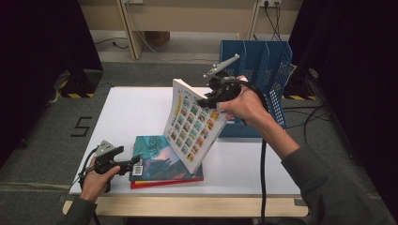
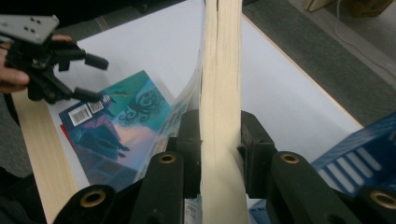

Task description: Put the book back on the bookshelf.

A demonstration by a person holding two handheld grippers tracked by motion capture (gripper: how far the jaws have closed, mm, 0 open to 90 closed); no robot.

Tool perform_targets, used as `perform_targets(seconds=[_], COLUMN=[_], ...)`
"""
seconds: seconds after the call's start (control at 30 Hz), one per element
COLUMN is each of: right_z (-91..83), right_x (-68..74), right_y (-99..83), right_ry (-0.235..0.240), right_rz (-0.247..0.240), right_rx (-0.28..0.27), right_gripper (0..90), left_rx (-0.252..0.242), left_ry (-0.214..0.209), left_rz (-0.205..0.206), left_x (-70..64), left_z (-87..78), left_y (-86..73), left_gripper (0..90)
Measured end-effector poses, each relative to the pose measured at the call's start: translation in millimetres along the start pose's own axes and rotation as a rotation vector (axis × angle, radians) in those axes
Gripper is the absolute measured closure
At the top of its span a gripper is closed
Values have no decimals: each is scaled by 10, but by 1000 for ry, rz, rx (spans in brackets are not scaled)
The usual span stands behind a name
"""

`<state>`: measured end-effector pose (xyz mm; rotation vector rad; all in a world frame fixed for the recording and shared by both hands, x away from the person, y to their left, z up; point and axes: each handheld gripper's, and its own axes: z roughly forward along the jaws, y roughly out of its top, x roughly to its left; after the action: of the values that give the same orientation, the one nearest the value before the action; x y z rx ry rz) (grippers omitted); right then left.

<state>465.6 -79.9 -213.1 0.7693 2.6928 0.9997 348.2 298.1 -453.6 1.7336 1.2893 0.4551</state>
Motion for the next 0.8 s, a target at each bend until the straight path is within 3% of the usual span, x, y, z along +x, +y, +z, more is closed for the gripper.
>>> perform_targets(seconds=[0.07,0.1,0.2,0.57,0.67,0.8], right_z=[-63,-118,-176,-436,-432,-378], right_x=[22,28,27,-49,-79,-110], right_y=[39,55,62,-84,-159,-256], right_ry=[-28,-51,-71,-163,-171,-173], right_rz=[-22,-50,-69,-56,-39,-37], right_rx=[25,50,64,126,147,162], right_gripper=[741,741,741,741,740,740], left_rx=[1,6,17,38,70,161], left_ry=[30,41,74,109,134,177], left_rz=[-28,-32,-32,-31,-4,39], left_x=[61,86,136,213,232,256], left_z=[-16,-19,-11,15,47,105], left_y=[-1,-6,-24,-47,-67,-116], left_gripper=[150,150,150,150,151,151])
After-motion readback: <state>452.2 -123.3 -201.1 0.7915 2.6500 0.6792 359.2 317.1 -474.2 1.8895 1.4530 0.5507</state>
